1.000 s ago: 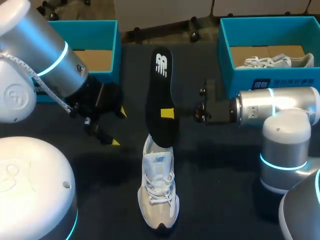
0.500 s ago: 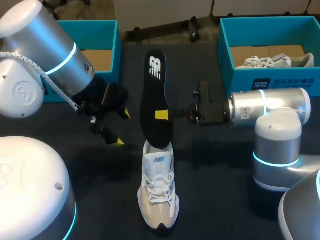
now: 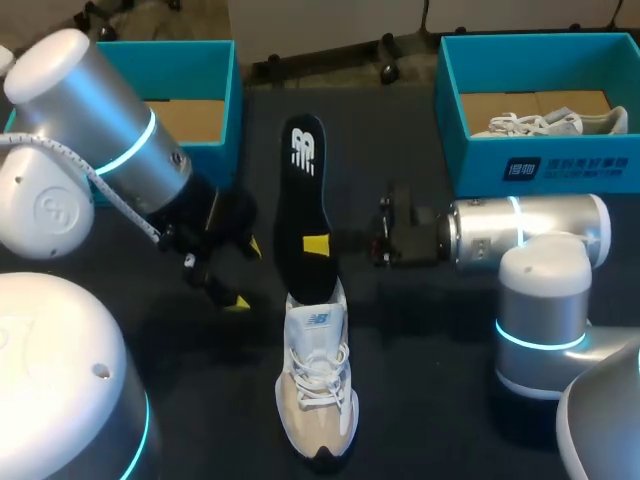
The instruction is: Take the shoe out of the shoebox, open the shoe tongue, remove and reinsert the insole, then place the shoe into the shoebox
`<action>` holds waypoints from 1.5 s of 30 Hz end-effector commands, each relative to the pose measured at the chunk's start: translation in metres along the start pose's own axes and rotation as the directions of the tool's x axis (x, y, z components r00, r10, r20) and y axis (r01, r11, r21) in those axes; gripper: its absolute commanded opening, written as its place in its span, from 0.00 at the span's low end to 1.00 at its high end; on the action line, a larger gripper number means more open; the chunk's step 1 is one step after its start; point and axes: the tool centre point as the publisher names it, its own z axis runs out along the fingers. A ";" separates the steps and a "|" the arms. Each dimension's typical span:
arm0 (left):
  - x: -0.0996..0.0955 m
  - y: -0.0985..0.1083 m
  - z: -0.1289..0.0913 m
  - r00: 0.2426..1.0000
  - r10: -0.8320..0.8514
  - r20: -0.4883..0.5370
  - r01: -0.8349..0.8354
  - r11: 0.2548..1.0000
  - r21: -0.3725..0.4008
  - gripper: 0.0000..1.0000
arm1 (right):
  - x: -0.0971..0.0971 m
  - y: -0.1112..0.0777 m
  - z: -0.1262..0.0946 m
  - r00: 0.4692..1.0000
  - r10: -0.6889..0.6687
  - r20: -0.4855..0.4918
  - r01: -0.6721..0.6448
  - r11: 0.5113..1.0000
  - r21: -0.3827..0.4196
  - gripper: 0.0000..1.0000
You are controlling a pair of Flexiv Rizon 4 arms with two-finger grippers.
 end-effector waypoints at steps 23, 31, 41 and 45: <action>0.010 0.005 0.029 0.999 0.006 -0.040 -0.006 1.000 -0.011 1.00 | -0.007 -0.007 0.013 1.000 -0.012 0.006 0.012 0.999 -0.031 0.00; 0.013 0.007 0.032 0.998 0.027 -0.058 -0.028 0.999 -0.016 1.00 | -0.008 -0.006 0.007 1.000 -0.027 0.008 0.027 0.999 -0.017 0.00; 0.014 0.009 0.035 0.997 0.032 -0.072 -0.035 0.999 -0.029 1.00 | -0.017 -0.015 -0.001 1.000 -0.017 -0.005 0.017 1.000 -0.021 0.00; 0.015 0.008 0.037 0.996 0.040 -0.075 -0.042 0.999 -0.028 1.00 | -0.019 -0.019 -0.003 1.000 -0.009 -0.009 0.008 1.000 -0.022 0.00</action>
